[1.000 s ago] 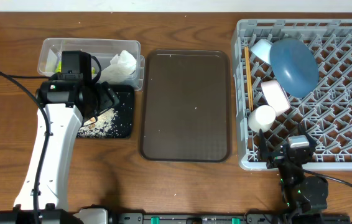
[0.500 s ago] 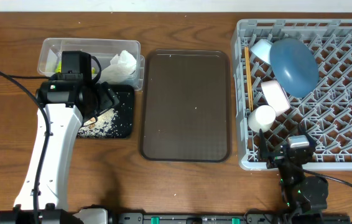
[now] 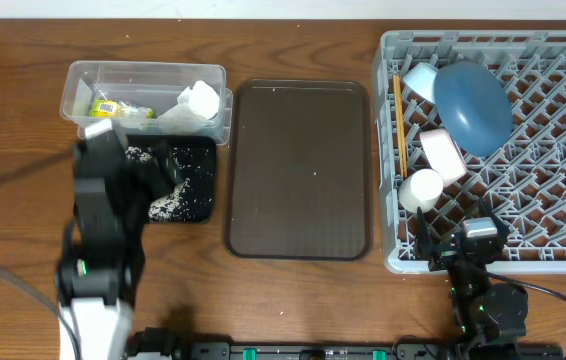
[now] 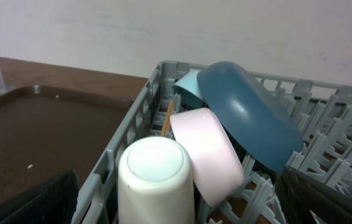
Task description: Sort waste into correct bins and load items into the dishwasher rack
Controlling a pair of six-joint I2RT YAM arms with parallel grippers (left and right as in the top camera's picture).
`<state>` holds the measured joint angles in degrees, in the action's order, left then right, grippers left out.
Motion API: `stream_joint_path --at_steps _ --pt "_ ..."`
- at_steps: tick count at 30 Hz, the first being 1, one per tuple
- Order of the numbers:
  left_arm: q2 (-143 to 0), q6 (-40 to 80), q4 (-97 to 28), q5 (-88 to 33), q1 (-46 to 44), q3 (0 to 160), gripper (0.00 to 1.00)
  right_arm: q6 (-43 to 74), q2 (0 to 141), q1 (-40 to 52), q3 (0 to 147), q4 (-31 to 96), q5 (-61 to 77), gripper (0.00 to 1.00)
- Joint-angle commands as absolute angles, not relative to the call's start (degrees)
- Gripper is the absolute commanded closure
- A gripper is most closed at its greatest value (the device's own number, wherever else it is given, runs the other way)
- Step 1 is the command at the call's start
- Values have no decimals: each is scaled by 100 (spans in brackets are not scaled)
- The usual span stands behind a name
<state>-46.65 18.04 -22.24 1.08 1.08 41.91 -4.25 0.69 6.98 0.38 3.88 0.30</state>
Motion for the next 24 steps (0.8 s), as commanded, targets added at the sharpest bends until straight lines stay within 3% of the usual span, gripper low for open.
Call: stream_joint_path --at_steps 1,11,24 --pt "-3642 1500 -1852 200 132 3208 10 -480 32 694 32 412 69 1" --pt "-1448 1243 -591 202 132 1149 10 -480 32 694 32 412 69 1" --pt "-661 1066 12 204 132 198 10 -480 34 694 32 412 69 1"
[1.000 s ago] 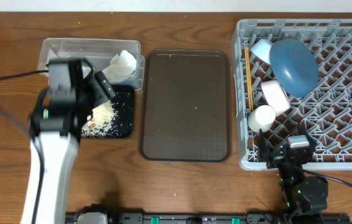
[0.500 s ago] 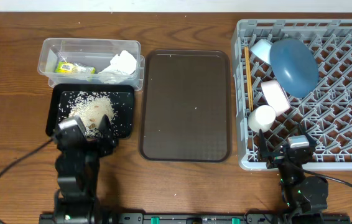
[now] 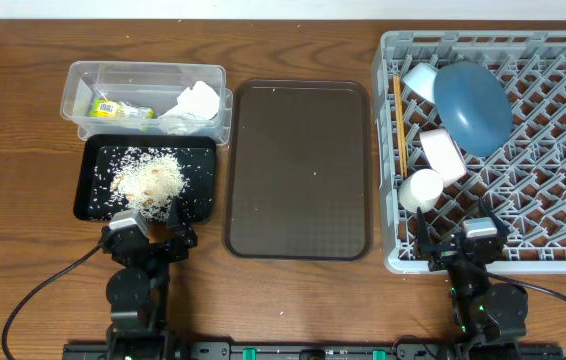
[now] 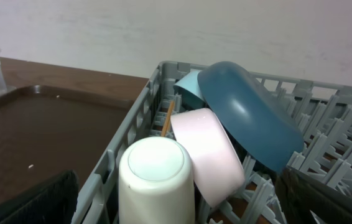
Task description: Sort waste into correct bins and load items into the dishwasher rack
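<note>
The grey dishwasher rack [image 3: 553,170] on the right holds a dark blue bowl [image 3: 473,100], a light blue cup [image 3: 420,78], a pink bowl [image 3: 443,153], an upside-down white cup [image 3: 421,188] and an orange chopstick [image 3: 399,120]. A black tray [image 3: 93,195] on the left carries a pile of rice [image 3: 148,180]. Behind it, a clear bin [image 3: 73,95] contains a yellow-green wrapper [image 3: 113,108] and crumpled white paper [image 3: 198,100]. My left gripper [image 3: 149,238] sits open at the table's near edge, just below the black tray. My right gripper [image 3: 460,248] rests open at the rack's near wall, the white cup [image 4: 156,174] straight ahead of it.
A brown serving tray [image 3: 298,170] lies in the middle with only a few crumbs on it. Most of the rack's right half shows bare grid. Cables run from both arm bases along the near table edge.
My left arm was stretched over the black tray, hiding the rice. It now sits drawn back at the near table edge, and the rice pile shows in the tray. The right arm has not moved.
</note>
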Controlling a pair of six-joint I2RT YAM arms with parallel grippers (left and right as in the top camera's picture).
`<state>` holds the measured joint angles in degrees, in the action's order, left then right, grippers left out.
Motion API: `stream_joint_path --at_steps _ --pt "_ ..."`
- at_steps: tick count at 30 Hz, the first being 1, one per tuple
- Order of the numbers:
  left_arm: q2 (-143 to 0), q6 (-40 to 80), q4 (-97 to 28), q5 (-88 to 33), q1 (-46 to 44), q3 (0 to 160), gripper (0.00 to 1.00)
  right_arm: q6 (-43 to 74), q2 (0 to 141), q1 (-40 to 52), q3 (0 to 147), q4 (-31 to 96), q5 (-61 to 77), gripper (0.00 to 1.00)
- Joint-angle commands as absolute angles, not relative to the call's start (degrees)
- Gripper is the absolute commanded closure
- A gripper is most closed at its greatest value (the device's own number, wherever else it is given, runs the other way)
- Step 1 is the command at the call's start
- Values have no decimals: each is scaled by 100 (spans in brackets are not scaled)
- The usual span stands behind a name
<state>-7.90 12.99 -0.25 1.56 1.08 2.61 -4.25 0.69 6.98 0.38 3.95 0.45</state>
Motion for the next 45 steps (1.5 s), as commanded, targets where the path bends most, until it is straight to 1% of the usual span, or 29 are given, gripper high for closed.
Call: stream_joint_path --at_steps 1,9,45 --pt "-613 1007 12 204 132 174 10 -480 32 694 32 412 69 1" --pt "-5 867 -290 222 132 21 10 -480 32 694 32 412 69 1" --pt "-23 794 -399 217 132 23 10 -480 32 694 32 412 69 1"
